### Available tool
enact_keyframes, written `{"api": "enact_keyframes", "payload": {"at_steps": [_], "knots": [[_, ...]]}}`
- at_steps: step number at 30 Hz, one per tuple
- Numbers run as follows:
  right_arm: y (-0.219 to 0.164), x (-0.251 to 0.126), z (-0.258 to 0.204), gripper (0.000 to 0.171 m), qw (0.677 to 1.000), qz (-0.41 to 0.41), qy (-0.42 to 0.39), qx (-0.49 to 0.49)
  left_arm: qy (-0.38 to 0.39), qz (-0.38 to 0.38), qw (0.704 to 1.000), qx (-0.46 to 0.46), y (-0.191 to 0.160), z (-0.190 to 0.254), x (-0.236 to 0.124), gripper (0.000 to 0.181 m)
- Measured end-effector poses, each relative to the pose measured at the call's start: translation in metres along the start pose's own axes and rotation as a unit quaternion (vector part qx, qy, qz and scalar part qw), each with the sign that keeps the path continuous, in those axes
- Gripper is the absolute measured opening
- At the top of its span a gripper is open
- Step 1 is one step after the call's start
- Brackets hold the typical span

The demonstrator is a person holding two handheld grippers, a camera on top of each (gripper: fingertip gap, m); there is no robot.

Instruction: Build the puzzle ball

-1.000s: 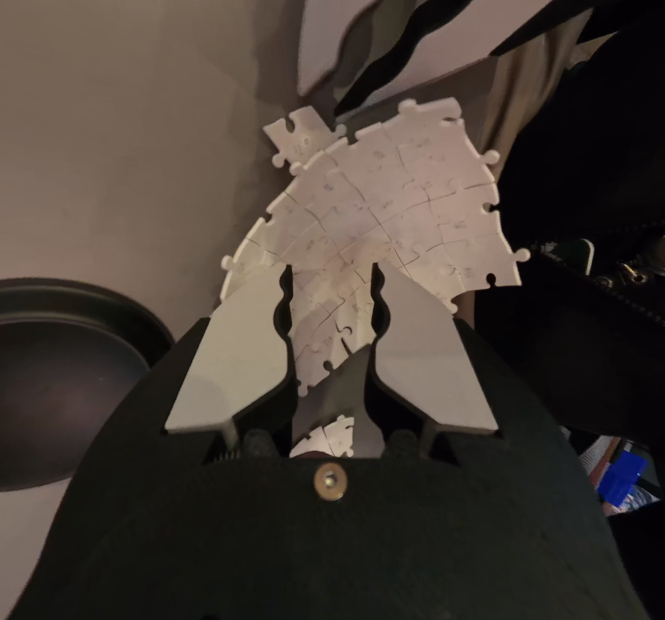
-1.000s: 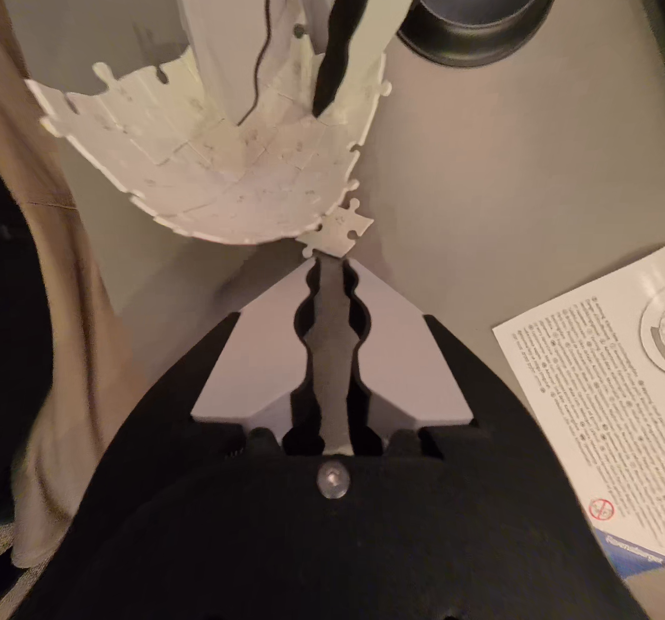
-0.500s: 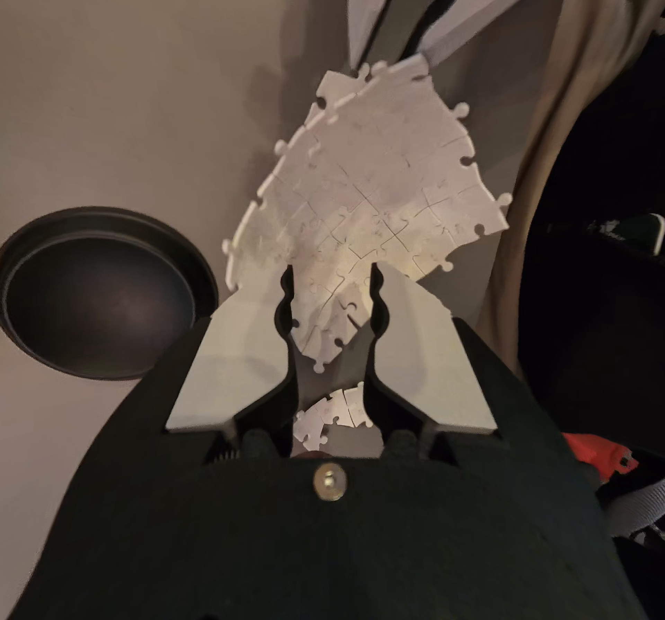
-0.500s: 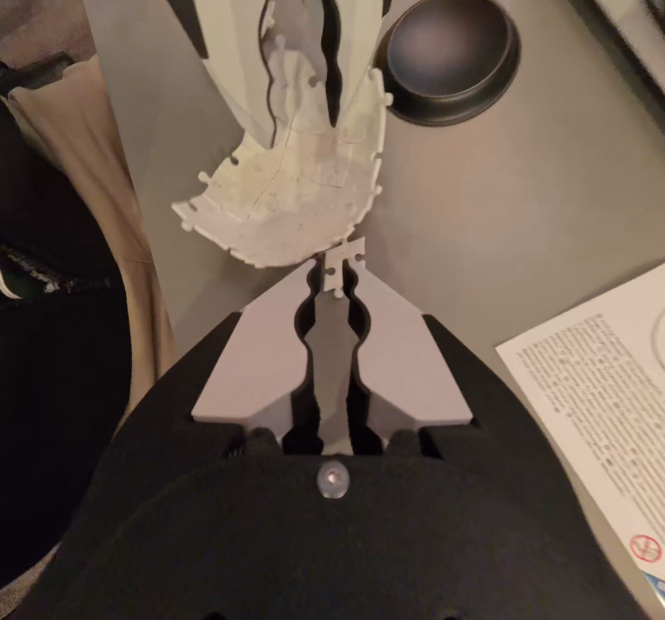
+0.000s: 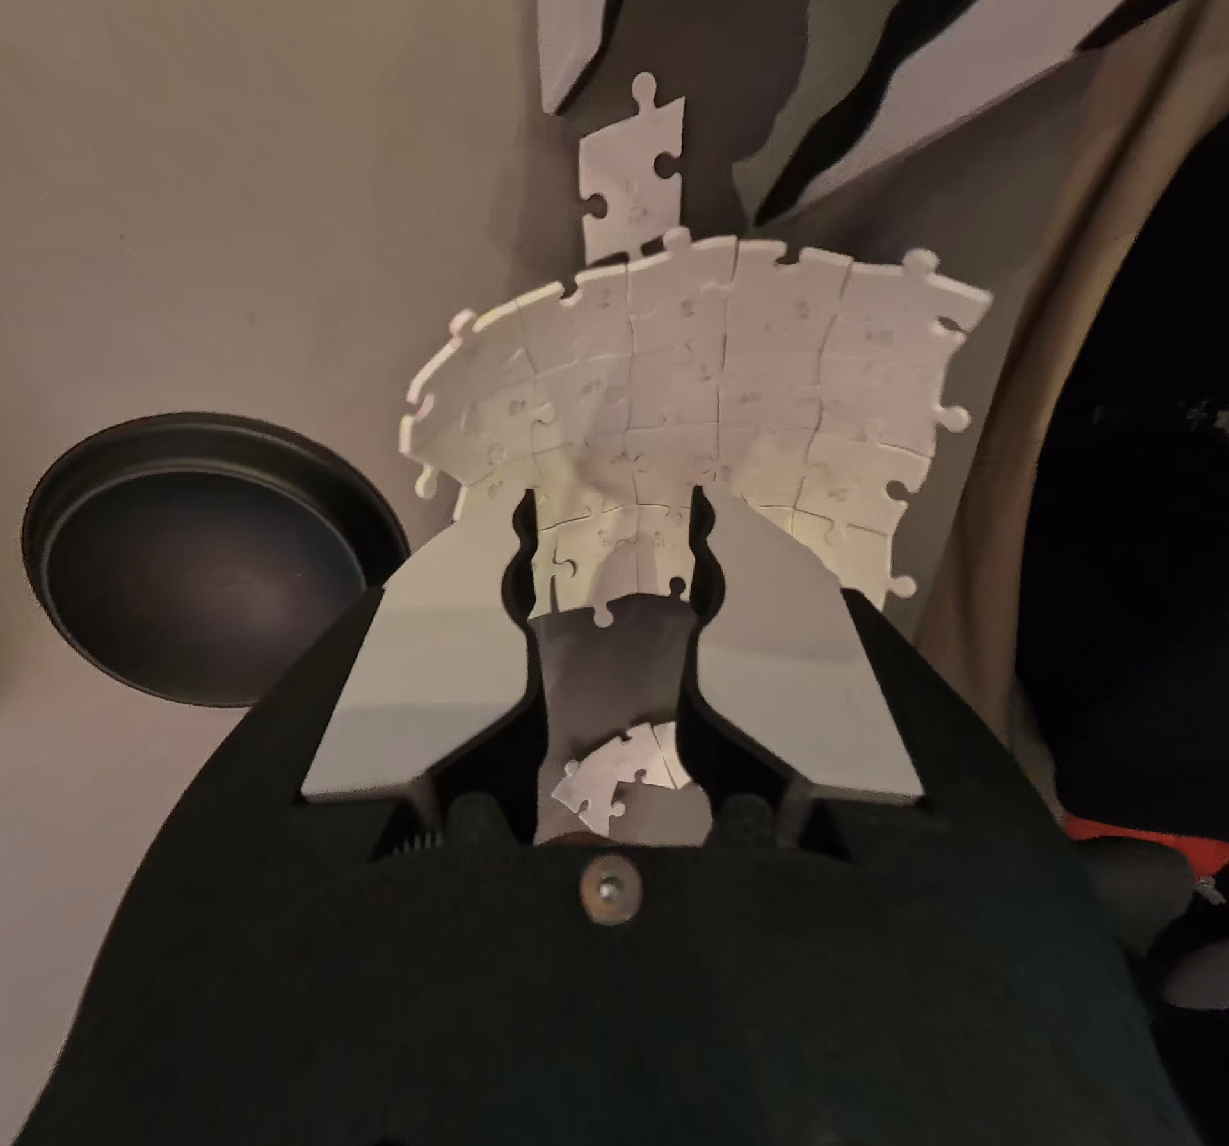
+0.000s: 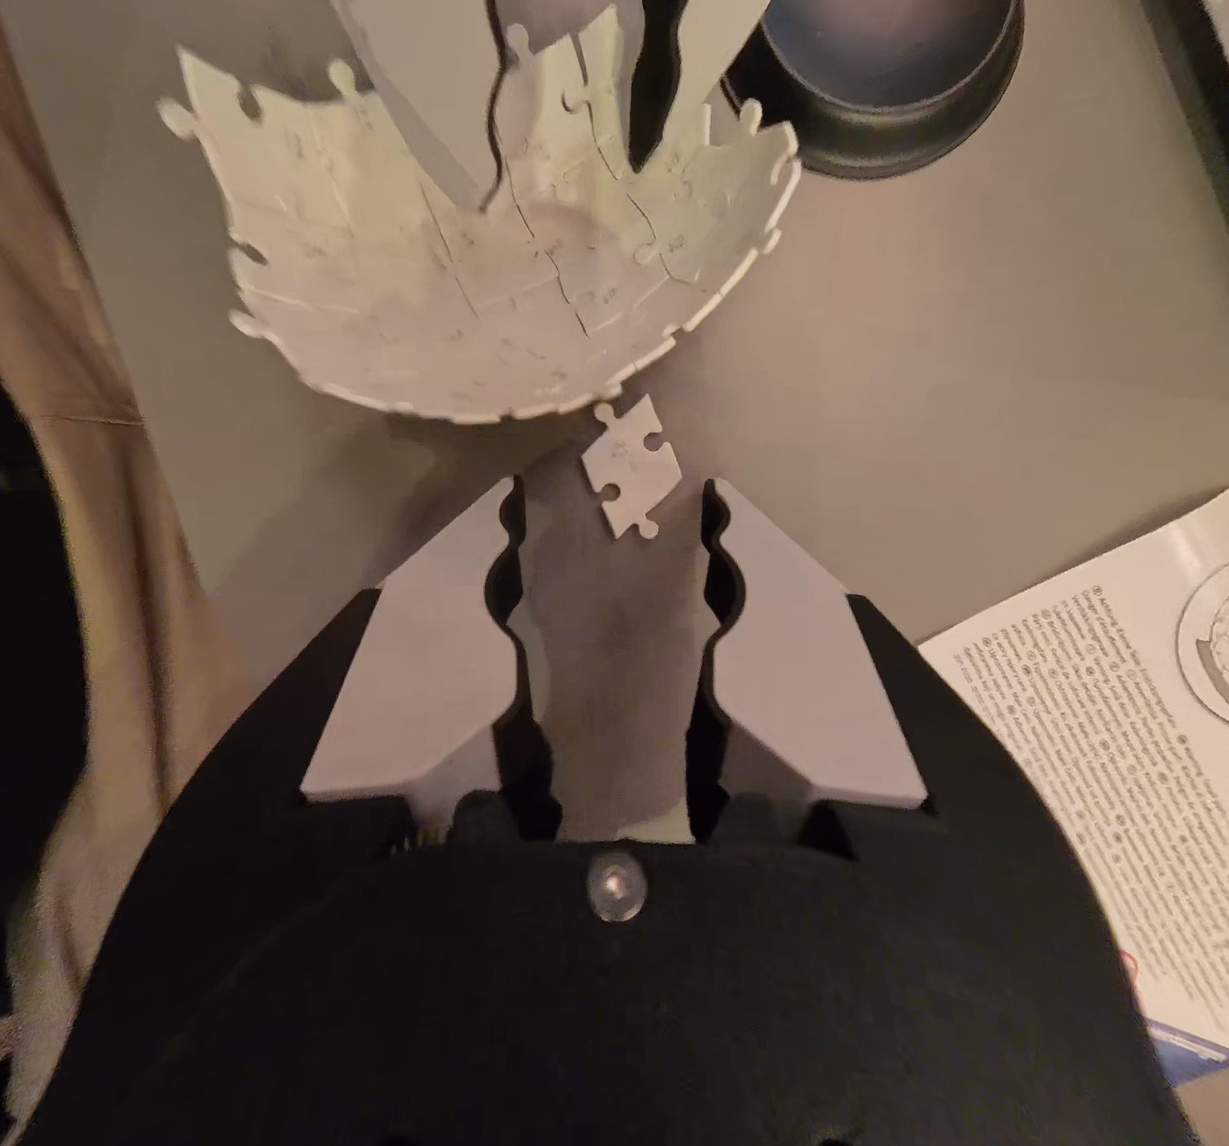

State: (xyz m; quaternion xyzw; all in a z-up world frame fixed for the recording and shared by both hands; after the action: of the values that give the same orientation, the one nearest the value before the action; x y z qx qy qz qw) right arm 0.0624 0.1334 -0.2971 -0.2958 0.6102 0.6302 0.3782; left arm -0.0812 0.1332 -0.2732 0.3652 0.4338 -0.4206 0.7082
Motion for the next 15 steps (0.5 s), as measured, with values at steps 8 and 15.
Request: {"api": "enact_keyframes", "payload": {"at_steps": [8,15], "knots": [[0.0002,0.0043,0.0033,0.026,1.0,0.012,-0.009,-0.006,0.008,-0.005,1.0,0.007,0.0039,0.0044,0.0013,0.044],[-0.0048,0.0017,0.0051,0.025,1.0,0.026,0.007,-0.005,0.011,0.008,1.0,0.012,0.0052,0.0083,-0.0015,0.044]]}}
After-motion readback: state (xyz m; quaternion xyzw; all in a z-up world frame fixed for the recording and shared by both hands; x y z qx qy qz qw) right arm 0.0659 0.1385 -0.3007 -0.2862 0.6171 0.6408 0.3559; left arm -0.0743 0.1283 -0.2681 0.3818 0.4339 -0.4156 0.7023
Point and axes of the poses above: each gripper's, where its closed fingertips meet, x out along the fingers, y out of its top, z = x × y across the jaws, the point moved 9 cm from there along -x, back along the fingers, and after that the axes turned 7 degrees about -y, right-handed, at the moved point
